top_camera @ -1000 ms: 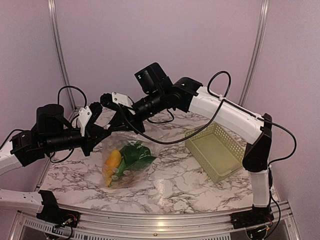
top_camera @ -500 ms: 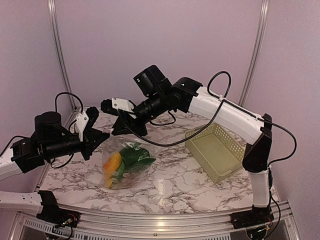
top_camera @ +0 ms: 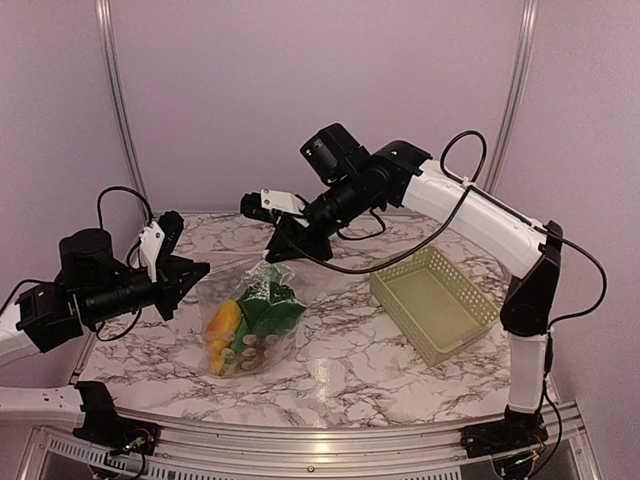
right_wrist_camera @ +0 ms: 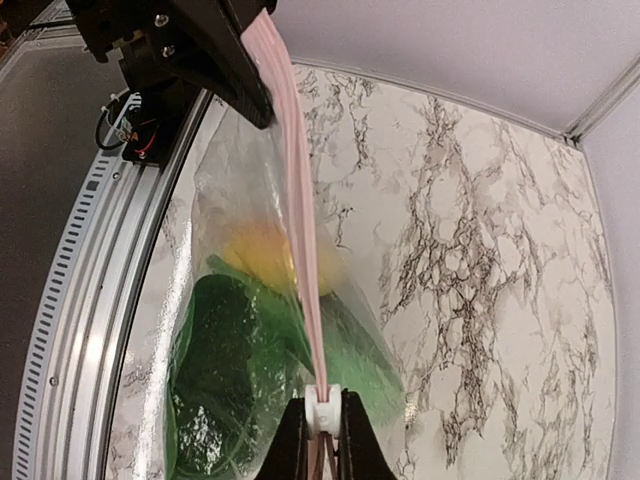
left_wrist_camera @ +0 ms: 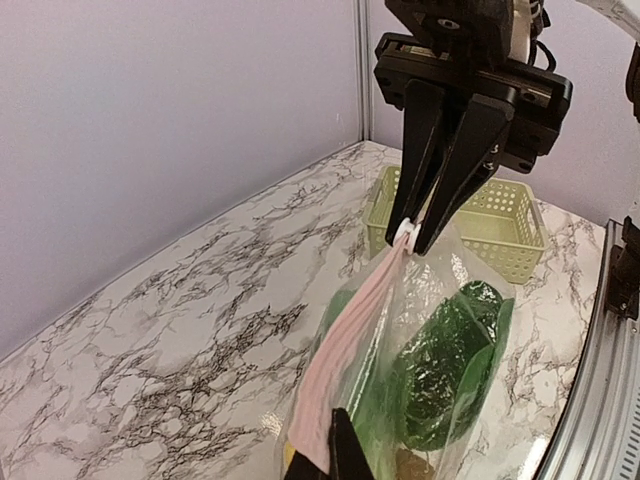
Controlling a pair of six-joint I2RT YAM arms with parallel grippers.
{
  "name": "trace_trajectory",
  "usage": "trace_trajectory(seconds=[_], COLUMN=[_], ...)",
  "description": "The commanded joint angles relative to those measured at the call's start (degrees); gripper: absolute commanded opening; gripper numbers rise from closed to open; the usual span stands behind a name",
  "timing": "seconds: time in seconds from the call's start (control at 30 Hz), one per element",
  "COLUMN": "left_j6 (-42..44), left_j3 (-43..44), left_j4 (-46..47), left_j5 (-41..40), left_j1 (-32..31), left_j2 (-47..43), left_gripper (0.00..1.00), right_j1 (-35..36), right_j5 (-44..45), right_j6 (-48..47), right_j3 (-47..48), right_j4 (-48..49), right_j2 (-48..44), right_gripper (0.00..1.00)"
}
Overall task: Place the food in the zip-top bag and seal the zipper
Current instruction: Zip the zipper on the zipper food storage bag.
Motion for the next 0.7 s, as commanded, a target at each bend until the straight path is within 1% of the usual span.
trace_trajectory(seconds=[0.0, 0.4, 0.67], left_j6=[-0.7, 0.1, -1.2], left_j3=[1.3, 2.8, 3.2], left_j4=[-4.2, -3.8, -0.9], left_j5=[-5.1, -5.4, -2.9], left_j1=[1.0, 1.1, 1.0], left_j2=[-1.2, 1.1, 4.0], left_gripper=[0.0, 0.0, 0.0], right_j1=[-6.2, -14.9, -16.0], right_j5=[7.4, 7.5, 6.3], right_j6=[-1.4, -4.7, -5.4], right_j3=[-1.6, -10.4, -10.7], right_j4=[-10.8, -13.7, -14.1], right_j2=[-5.2, -10.0, -9.5], right_gripper=[0.02, 0.03, 0.04])
